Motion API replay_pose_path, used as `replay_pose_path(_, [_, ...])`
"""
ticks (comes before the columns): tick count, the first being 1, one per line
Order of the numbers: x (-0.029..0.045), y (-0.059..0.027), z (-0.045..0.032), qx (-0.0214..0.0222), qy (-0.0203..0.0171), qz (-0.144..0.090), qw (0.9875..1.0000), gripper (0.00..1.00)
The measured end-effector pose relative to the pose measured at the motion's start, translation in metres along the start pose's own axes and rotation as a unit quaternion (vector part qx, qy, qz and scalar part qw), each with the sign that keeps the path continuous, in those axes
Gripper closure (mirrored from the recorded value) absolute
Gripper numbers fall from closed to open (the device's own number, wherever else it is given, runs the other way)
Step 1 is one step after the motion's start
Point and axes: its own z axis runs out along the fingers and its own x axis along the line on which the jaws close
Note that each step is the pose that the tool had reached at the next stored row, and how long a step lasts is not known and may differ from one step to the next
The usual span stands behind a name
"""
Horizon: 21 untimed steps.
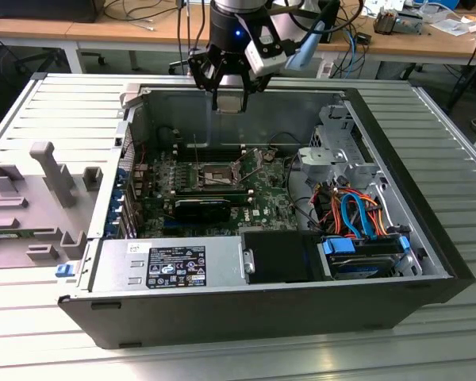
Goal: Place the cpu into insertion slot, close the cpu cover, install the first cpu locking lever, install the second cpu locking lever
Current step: 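Place the cpu into insertion slot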
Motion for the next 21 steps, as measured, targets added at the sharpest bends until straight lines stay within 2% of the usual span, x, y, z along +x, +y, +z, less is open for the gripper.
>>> replay_pose_path(21, [0.0000,-0.0019,0.0039,0.0000,0.0000,0.000,1.0000,0.46])
